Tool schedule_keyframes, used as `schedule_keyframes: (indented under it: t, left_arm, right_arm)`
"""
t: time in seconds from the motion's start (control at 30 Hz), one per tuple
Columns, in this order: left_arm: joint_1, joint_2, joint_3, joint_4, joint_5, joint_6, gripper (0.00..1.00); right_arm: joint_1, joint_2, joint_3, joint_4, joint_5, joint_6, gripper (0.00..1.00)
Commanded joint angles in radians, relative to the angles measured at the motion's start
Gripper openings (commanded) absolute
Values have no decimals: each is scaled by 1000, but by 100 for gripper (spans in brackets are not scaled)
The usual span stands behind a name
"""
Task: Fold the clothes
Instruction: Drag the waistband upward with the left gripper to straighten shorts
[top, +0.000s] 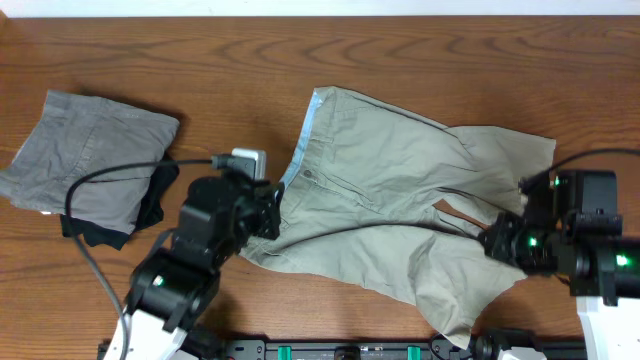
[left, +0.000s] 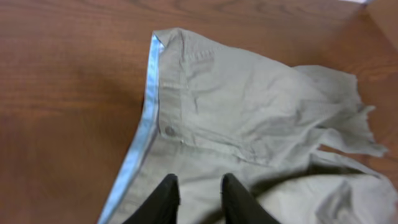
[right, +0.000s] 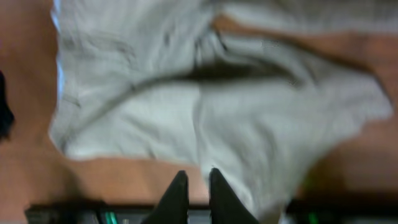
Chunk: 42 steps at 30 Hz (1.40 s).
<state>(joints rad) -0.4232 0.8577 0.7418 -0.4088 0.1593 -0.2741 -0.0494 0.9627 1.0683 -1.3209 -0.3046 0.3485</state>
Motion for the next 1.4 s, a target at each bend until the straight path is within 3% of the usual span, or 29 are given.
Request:
schedule_keyframes:
  t: [0.0, 0.07, 0.33, 0.5, 0.57, 0.67, 0.83, 1.0, 1.37]
  left_arm:
    - [1, 101, 24, 53, 15, 28, 24]
    - [0, 190, 24, 121, 71, 53, 24]
    - [0, 549, 30, 411, 279, 163, 19]
    - [0, 735, 93, 477, 286, 233, 15]
    - [0, 801, 135, 474, 284, 251, 39]
    - [2, 886, 211, 441, 230, 261, 52]
    - [6, 992, 378, 335, 120, 356, 53]
    - [49, 1062, 469, 327, 59, 356, 53]
    - [137, 1193, 504, 347, 68, 363, 59]
  right_arm:
    - [-8, 63, 19, 82, 55, 17, 6]
    - [-9, 123, 19, 138, 119, 18, 1]
    - [-9, 374, 19, 300, 159, 10, 1]
    - [-9, 462, 18, 329, 159, 9, 1]
    - [-9, 478, 18, 331, 160, -3, 1]
    - [-9, 482, 18, 325, 177, -19, 4]
    - [-9, 481, 18, 291, 200, -35, 7]
    - [-9, 481, 18, 281, 201, -43, 7]
    - [-9, 481, 18, 269, 200, -43, 7]
